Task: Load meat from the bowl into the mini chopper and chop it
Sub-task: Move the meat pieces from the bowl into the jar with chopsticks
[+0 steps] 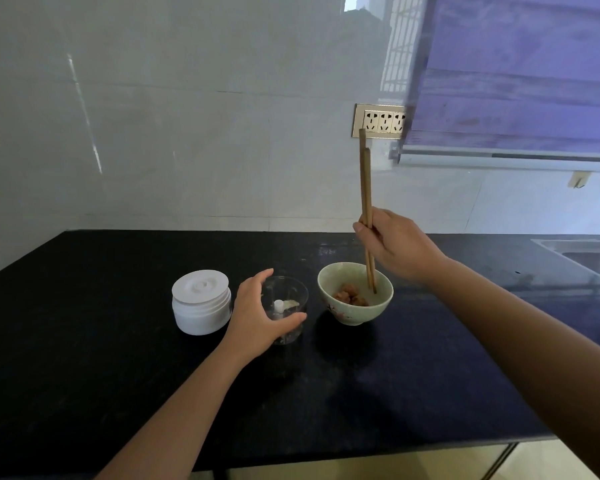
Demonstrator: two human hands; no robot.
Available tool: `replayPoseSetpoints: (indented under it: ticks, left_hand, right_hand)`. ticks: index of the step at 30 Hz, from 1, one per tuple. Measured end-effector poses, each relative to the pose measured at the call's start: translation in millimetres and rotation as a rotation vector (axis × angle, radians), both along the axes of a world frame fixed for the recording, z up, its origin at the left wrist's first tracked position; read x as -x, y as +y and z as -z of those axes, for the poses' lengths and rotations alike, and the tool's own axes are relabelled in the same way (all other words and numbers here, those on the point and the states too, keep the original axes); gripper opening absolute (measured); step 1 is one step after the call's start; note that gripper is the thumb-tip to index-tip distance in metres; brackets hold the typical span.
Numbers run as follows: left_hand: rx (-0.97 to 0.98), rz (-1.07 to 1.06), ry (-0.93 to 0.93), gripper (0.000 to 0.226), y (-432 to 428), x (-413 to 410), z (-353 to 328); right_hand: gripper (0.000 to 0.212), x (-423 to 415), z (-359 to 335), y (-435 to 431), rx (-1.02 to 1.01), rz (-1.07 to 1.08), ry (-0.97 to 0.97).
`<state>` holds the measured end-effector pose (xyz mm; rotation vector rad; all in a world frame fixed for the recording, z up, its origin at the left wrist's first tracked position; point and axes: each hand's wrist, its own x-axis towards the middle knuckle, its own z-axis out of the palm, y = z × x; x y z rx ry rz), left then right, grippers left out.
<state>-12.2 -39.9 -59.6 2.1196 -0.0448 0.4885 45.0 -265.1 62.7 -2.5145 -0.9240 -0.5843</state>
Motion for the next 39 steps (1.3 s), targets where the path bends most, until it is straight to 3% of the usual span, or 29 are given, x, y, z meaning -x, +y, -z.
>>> replayPoseSetpoints:
  ticks: [15,21,31,39]
  left_hand:
    - [-0.032,-0.017,-0.061,0.08,-2,2,0]
    - [-0.029,-0.013,-0.063,0.08,-1,2,1]
    - [-0.013,-0.008,-0.073,0.081,0,1,3]
    - [-0.01,-0.004,-0.081,0.08,0,0,5]
  right_hand:
    - [0.033,-11,16,8,0.36,0.075,0.015]
    - [0.034,-15,18,9,0.238,0.118,0.259]
    - [0.028,1,-5,3,-0.171,0.069,0.357]
    - [0.018,6,-3,-11,-0.125,-0.026,0.405]
